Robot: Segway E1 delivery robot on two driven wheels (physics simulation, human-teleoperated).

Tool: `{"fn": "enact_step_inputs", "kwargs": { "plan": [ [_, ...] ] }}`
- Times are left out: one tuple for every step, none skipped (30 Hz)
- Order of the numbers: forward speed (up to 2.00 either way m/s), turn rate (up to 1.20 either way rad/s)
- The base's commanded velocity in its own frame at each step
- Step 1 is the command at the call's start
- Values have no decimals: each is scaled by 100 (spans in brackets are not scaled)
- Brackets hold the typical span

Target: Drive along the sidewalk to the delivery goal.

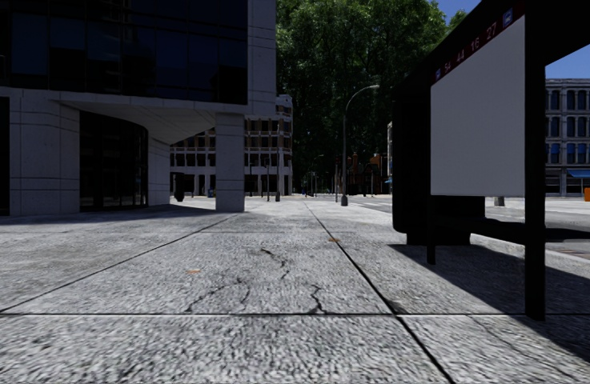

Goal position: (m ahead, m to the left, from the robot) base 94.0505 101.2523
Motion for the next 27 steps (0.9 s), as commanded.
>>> {"fn": "enact_step_inputs", "kwargs": {
  "plan": [
    [200, 0],
    [200, 0],
    [200, 0],
    [200, 0],
    [200, 0],
    [200, 0],
    [200, 0],
    [200, 0],
    [200, 0],
    [200, 0],
    [200, 0],
    [200, 0],
    [200, 0],
    [200, 0],
    [200, 0],
    [200, 0],
    [200, 0],
    [200, 0],
    [200, 0],
    [200, 0],
    [200, 0],
    [200, 0],
    [200, 0],
    [200, 0],
    [200, 0],
    [200, 0],
    [200, 0]
  ]
}}
